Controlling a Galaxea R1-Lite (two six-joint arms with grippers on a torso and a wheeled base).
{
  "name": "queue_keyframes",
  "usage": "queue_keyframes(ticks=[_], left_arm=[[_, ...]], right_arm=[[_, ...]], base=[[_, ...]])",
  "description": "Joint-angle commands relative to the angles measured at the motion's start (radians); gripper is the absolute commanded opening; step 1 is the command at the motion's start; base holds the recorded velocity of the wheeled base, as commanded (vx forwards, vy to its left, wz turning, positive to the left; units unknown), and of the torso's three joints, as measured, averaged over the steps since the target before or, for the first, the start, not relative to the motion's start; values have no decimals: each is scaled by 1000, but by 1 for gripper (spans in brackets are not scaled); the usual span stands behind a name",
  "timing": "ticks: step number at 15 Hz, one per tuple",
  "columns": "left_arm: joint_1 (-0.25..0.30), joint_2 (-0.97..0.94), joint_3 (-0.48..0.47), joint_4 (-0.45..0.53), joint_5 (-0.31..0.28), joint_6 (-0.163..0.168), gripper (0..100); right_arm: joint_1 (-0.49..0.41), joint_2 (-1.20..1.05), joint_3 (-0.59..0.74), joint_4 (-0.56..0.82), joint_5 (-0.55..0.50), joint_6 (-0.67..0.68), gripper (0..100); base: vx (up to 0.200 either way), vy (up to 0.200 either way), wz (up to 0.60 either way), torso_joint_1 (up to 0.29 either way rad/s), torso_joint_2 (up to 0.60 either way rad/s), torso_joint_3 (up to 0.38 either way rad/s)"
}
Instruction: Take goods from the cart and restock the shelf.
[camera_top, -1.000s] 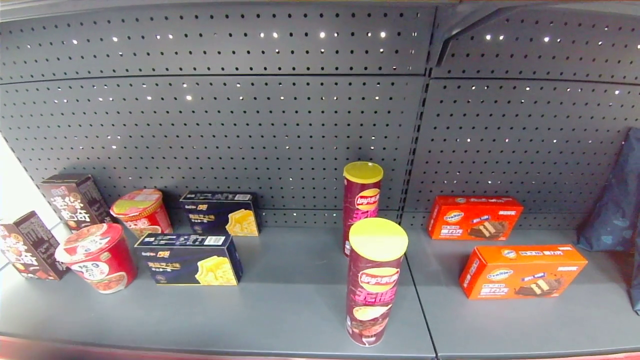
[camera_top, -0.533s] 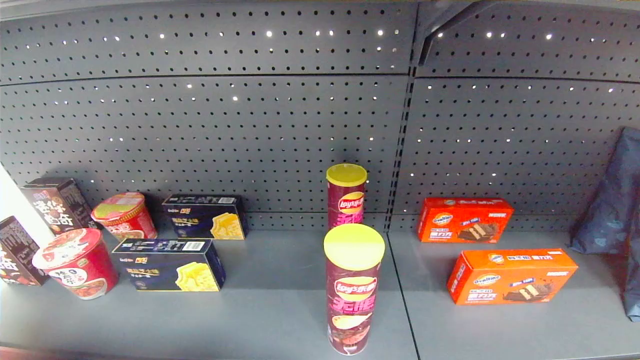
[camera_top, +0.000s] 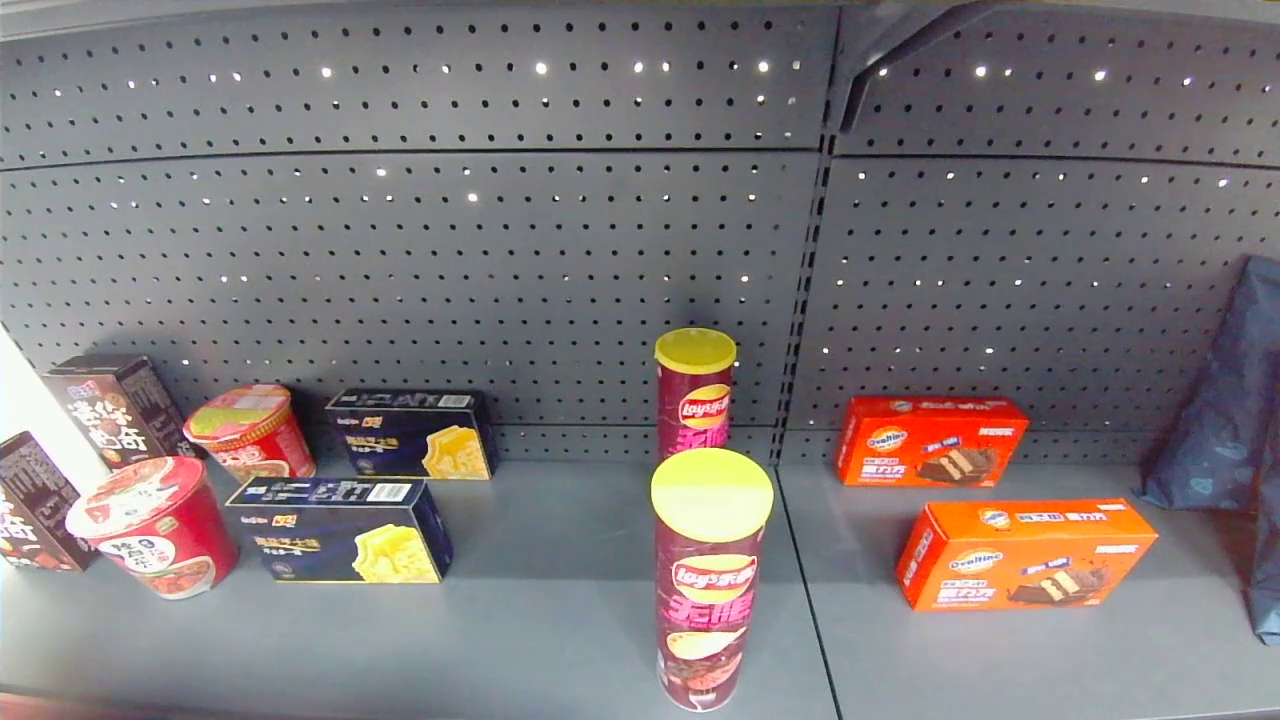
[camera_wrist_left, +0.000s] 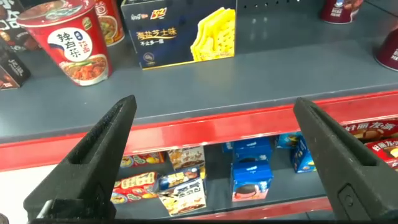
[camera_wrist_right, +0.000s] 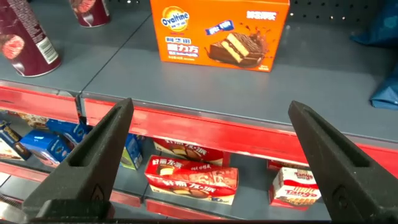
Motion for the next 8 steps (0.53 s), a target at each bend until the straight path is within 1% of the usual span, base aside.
queue_keyframes(ticks=[1, 8], left_arm=[[0, 2, 0, 0, 1, 0, 100], [0, 2, 0, 0, 1, 0, 100]], right_arm=[[0, 2, 0, 0, 0, 0, 100], [0, 2, 0, 0, 2, -1, 100]], base=[[0, 0, 0, 0, 0, 0], [0, 0, 0, 0, 0, 0]])
